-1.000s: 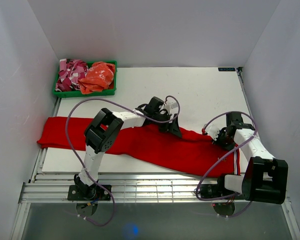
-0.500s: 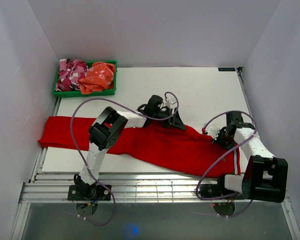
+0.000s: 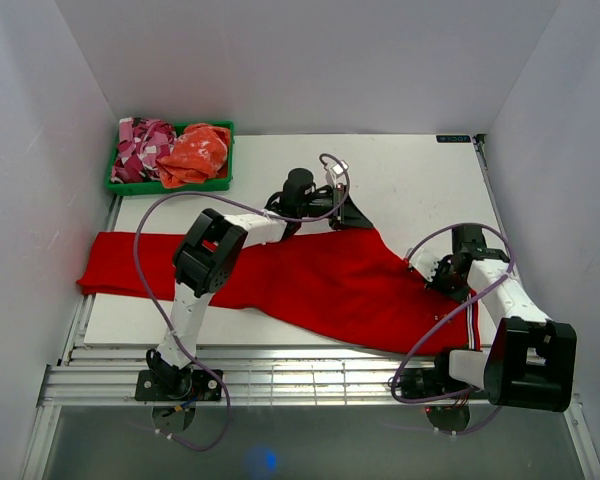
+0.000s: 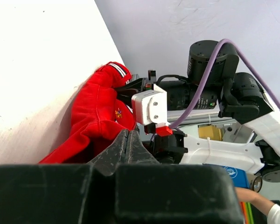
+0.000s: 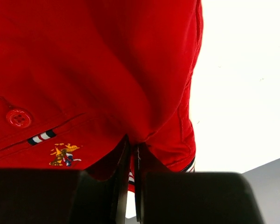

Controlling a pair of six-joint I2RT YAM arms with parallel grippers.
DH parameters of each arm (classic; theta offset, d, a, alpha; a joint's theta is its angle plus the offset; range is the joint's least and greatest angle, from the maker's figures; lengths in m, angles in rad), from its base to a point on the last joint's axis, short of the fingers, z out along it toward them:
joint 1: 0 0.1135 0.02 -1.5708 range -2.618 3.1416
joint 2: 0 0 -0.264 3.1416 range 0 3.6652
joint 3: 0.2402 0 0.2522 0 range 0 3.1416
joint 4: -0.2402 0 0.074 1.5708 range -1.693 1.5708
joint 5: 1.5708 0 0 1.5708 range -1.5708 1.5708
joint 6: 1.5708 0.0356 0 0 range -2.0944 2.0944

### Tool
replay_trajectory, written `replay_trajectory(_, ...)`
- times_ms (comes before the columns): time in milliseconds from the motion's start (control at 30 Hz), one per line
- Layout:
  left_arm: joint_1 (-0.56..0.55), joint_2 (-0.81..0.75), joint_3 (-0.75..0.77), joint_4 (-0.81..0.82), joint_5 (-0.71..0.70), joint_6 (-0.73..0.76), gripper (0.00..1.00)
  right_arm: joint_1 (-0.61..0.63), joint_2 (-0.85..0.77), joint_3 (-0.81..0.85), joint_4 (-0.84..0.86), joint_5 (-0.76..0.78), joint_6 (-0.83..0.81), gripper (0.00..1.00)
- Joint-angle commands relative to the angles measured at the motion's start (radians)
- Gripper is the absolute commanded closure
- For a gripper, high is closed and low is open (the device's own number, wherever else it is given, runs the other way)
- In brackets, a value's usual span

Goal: Fold and stack the trousers
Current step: Fold the trousers

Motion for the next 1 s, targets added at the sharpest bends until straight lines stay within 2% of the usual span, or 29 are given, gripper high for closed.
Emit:
replay_trajectory(0,0.023,-0.002,0.063,0.071,-0.016,0.039,1.00,0.004,-0.001,-0.020,-0.069,-0.022,-0.061,0.92)
replay_trajectory(67,0.040,0.007,0.095,-0.004,-0.038,0.108,1.00,0.004,-0.003,-0.016,-0.072,-0.017,-0.064,0.92)
replay_trajectory(133,0.075,0.009,0.121,-0.066,-0.105,0.245,1.00,0.003,0.000,-0.008,-0.075,-0.013,-0.064,0.92)
replay_trajectory(200,0.104,0.009,0.179,-0.188,-0.162,0.334,0.77,0.003,0.017,0.011,-0.073,-0.011,-0.054,0.92)
replay_trajectory(233,0.130,0.006,0.237,-0.297,-0.221,0.446,0.68,0.003,0.036,0.030,-0.075,-0.013,-0.041,0.92)
replay_trajectory(300,0.157,-0.005,0.284,-0.389,-0.269,0.561,0.61,0.000,0.060,0.056,-0.078,-0.014,-0.025,0.92)
replay_trajectory(333,0.175,-0.019,0.313,-0.446,-0.306,0.622,0.54,-0.003,0.075,0.073,-0.080,-0.016,-0.019,0.92)
replay_trajectory(367,0.184,-0.026,0.340,-0.568,-0.384,0.736,0.44,-0.006,0.091,0.090,-0.083,-0.013,-0.015,0.92)
replay_trajectory(400,0.196,-0.036,0.386,-0.636,-0.415,0.789,0.33,-0.011,0.129,0.130,-0.084,-0.008,-0.008,0.92)
replay_trajectory(467,0.253,-0.081,0.399,-0.756,-0.456,0.866,0.24,-0.028,0.201,0.178,-0.084,0.016,0.007,0.92)
replay_trajectory(500,0.279,-0.103,0.375,-0.784,-0.461,0.860,0.15,-0.034,0.226,0.235,-0.086,0.026,0.013,0.92)
replay_trajectory(567,0.373,-0.191,0.312,-0.807,-0.452,0.811,0.08,-0.057,0.317,0.311,-0.106,0.033,0.036,0.92)
replay_trajectory(600,0.405,-0.230,0.225,-0.805,-0.455,0.802,0.06,-0.064,0.345,0.351,-0.127,0.044,0.047,0.92)
replay_trajectory(633,0.463,-0.265,0.194,-0.815,-0.444,0.810,0.02,-0.072,0.379,0.435,-0.141,0.078,0.060,0.92)
replay_trajectory(700,0.511,-0.342,0.161,-0.902,-0.431,0.893,0.02,-0.100,0.460,0.524,-0.181,0.085,0.076,0.92)
replay_trajectory(767,0.558,-0.375,0.155,-1.035,-0.424,0.972,0.02,-0.117,0.513,0.664,-0.227,0.087,0.102,0.77)
replay_trajectory(800,0.566,-0.401,0.155,-1.087,-0.408,1.079,0.02,-0.117,0.563,0.708,-0.259,0.082,0.108,0.65)
replay_trajectory(833,0.569,-0.416,0.143,-1.132,-0.406,1.137,0.02,-0.118,0.585,0.753,-0.320,0.073,0.119,0.49)
replay_trajectory(867,0.569,-0.434,0.126,-1.204,-0.409,1.190,0.02,-0.118,0.614,0.834,-0.339,0.070,0.155,0.41)
replay_trajectory(900,0.571,-0.479,0.102,-1.232,-0.438,1.251,0.02,-0.118,0.625,0.874,-0.366,0.049,0.163,0.28)
replay_trajectory(933,0.574,-0.503,0.038,-1.247,-0.455,1.268,0.02,-0.118,0.632,0.912,-0.417,0.015,0.174,0.22)
replay_trajectory(967,0.579,-0.525,0.005,-1.275,-0.466,1.280,0.03,-0.118,0.645,0.984,-0.440,-0.002,0.188,0.19)
